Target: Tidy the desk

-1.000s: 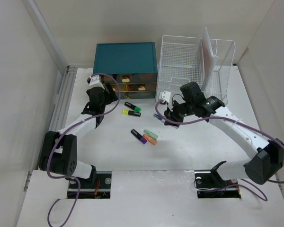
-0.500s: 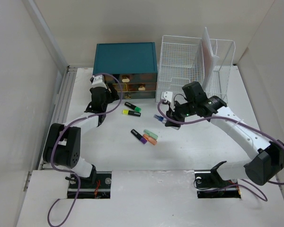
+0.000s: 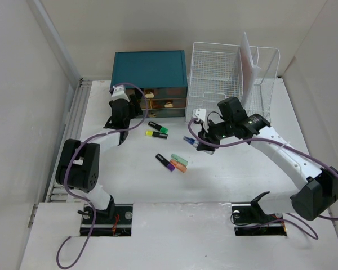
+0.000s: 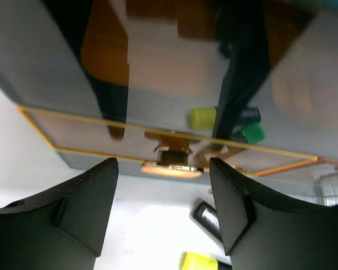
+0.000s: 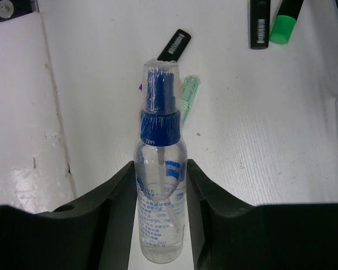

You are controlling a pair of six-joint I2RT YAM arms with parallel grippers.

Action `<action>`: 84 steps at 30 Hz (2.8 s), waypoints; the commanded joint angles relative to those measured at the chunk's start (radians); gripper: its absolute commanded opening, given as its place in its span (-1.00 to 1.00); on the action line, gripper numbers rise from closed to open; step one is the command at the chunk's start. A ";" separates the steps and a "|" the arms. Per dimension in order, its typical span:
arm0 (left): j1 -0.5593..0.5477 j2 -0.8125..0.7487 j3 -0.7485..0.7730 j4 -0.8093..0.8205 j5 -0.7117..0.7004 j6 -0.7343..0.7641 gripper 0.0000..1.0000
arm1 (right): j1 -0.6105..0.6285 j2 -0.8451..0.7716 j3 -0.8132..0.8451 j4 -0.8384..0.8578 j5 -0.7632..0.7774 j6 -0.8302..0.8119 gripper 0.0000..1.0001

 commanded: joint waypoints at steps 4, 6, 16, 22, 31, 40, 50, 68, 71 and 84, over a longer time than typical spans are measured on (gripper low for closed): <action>-0.005 0.033 0.081 0.048 -0.016 0.001 0.23 | -0.008 -0.030 0.029 0.009 -0.055 -0.011 -1.00; -0.005 0.043 0.091 0.048 -0.016 0.001 0.17 | -0.017 -0.030 0.029 0.009 -0.055 -0.020 -1.00; -0.005 0.044 0.092 0.048 -0.016 -0.008 -0.32 | -0.026 -0.021 0.020 0.000 -0.055 -0.020 -1.00; -0.005 0.035 0.073 0.048 -0.025 -0.017 -0.58 | -0.026 -0.021 0.020 0.000 -0.055 -0.030 -1.00; -0.023 -0.039 0.044 0.048 -0.066 -0.006 0.13 | -0.026 -0.021 0.020 0.000 -0.064 -0.030 -1.00; -0.023 -0.029 0.088 0.019 -0.086 0.026 0.11 | -0.026 -0.021 0.020 -0.010 -0.073 -0.030 -1.00; -0.023 0.014 0.108 0.006 -0.086 0.035 0.00 | -0.026 -0.021 0.020 -0.010 -0.074 -0.030 -1.00; -0.043 0.014 0.128 -0.003 -0.137 0.053 0.00 | -0.035 -0.021 0.020 -0.019 -0.083 -0.039 -1.00; -0.043 -0.006 0.128 -0.003 -0.155 0.076 0.05 | -0.035 -0.021 0.020 -0.019 -0.083 -0.039 -1.00; -0.052 -0.006 0.128 -0.012 -0.175 0.096 0.05 | -0.035 -0.021 0.020 -0.028 -0.092 -0.057 -1.00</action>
